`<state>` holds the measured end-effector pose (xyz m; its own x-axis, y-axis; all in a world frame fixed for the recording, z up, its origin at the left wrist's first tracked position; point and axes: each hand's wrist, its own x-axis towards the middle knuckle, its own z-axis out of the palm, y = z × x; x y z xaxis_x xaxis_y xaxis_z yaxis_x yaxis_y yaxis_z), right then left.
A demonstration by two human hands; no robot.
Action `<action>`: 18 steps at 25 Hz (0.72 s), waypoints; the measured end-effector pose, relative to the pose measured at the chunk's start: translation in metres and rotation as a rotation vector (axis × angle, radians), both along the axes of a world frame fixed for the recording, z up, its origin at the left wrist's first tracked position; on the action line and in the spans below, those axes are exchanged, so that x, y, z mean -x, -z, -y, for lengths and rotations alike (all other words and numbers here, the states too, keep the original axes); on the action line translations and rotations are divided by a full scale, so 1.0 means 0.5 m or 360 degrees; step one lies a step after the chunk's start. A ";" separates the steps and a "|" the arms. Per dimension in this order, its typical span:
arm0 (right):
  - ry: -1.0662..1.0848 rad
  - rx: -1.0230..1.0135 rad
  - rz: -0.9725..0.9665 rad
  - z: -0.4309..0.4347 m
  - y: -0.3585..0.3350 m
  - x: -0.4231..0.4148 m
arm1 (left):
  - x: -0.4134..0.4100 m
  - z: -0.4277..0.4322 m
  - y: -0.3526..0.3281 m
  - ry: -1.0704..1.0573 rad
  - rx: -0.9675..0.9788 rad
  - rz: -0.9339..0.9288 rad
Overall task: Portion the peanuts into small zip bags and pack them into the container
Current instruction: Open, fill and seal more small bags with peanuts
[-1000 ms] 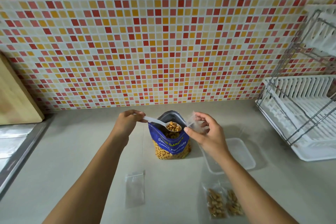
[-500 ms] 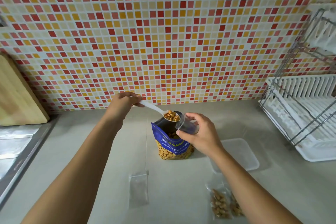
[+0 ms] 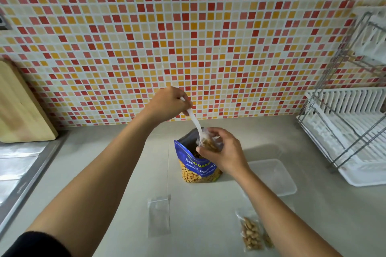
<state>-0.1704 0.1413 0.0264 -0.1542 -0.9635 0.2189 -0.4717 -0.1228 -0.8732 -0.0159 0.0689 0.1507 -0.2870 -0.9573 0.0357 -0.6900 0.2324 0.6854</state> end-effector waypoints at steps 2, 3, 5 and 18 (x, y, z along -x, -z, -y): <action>-0.0021 -0.0021 0.0029 -0.004 -0.005 -0.007 | 0.010 0.006 -0.020 0.0116 0.0182 0.0241; -0.0023 -0.0024 0.0023 -0.004 -0.004 -0.007 | 0.012 0.006 -0.033 0.0132 0.0260 0.0314; -0.0007 -0.0033 -0.0004 -0.007 -0.003 -0.001 | 0.005 0.002 -0.062 0.0105 0.0364 0.0335; 0.0201 -0.0019 0.0173 -0.035 -0.032 0.035 | -0.016 0.007 0.145 0.0069 0.0006 0.0330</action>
<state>-0.1880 0.1588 0.0423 -0.2962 -0.9375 0.1828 -0.3854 -0.0578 -0.9209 -0.0079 0.0654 0.0782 -0.3294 -0.9438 -0.0250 -0.8054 0.2671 0.5291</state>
